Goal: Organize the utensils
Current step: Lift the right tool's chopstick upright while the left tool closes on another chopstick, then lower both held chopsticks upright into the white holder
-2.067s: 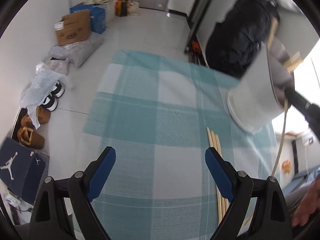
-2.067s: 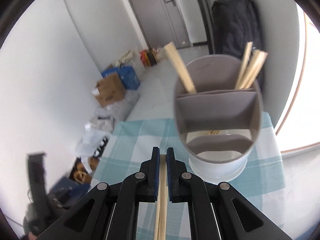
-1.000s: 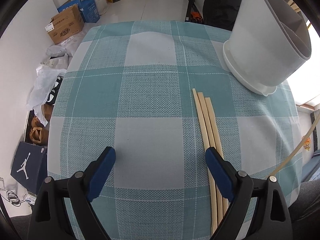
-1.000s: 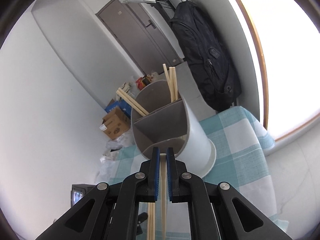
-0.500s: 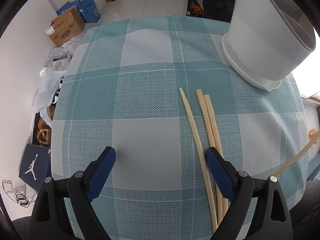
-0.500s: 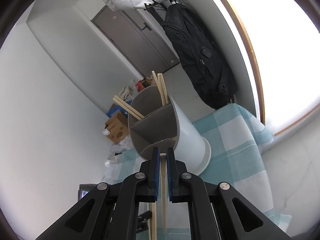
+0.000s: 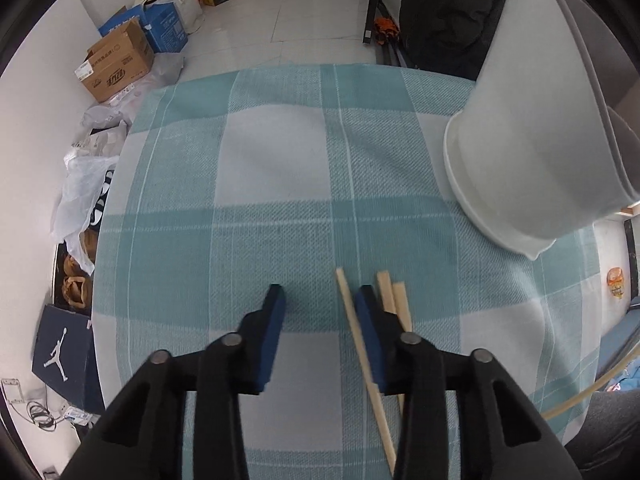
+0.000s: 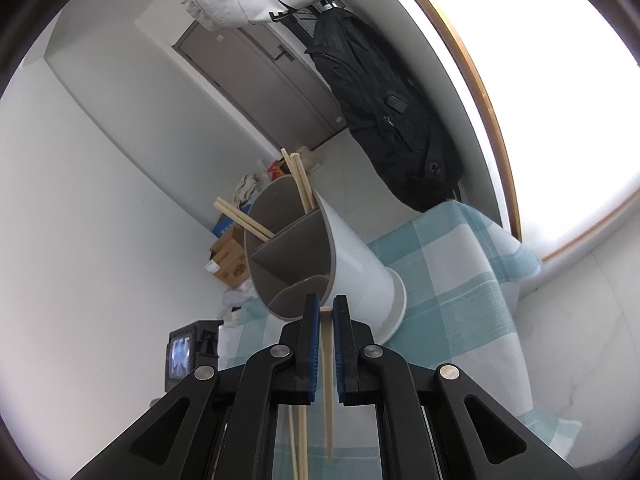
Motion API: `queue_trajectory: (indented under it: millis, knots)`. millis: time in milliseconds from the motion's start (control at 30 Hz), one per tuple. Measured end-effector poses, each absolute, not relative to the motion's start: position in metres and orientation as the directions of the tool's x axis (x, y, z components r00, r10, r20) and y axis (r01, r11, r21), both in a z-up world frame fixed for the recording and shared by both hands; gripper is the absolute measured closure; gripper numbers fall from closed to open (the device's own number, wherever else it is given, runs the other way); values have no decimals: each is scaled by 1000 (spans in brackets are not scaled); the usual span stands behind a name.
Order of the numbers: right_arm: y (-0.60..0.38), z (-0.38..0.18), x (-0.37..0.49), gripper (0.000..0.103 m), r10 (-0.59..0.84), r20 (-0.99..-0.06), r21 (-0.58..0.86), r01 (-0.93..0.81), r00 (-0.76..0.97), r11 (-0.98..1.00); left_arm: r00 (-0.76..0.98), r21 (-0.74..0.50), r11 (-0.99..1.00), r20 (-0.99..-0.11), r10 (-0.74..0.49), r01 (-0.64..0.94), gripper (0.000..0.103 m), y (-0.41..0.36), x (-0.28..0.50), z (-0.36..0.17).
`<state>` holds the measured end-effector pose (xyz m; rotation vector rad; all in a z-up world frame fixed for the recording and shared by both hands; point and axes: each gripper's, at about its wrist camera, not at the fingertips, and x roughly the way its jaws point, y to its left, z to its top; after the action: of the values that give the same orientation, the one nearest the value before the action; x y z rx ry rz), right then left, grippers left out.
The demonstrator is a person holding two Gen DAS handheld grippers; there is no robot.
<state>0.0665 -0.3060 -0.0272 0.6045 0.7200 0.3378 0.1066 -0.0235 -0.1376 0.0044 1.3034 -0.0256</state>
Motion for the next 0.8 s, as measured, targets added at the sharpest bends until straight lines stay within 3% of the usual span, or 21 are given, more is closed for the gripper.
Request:
queue_trajectory:
  millis: [100,367,667,800]
  knots:
    - [-307,-28,67,97,484,-514,622,-81,708,779,265,-16,999,-964,-27,44,100,-27,108,-138]
    - [-304,-27,69,97,478,-521,606,-88,708,791,346,-62,998,-936,-60,5,103,-15,99,-124]
    - [-282,-13,55,97,470,-511,530,-167,719,831,615,-126,992,-783,-96,-7,103,5,47,-46]
    - [-271,-6,47,97,481,-507,507,-204,715,838,648,-149,989,-752,-118,7,103,1,34,-35]
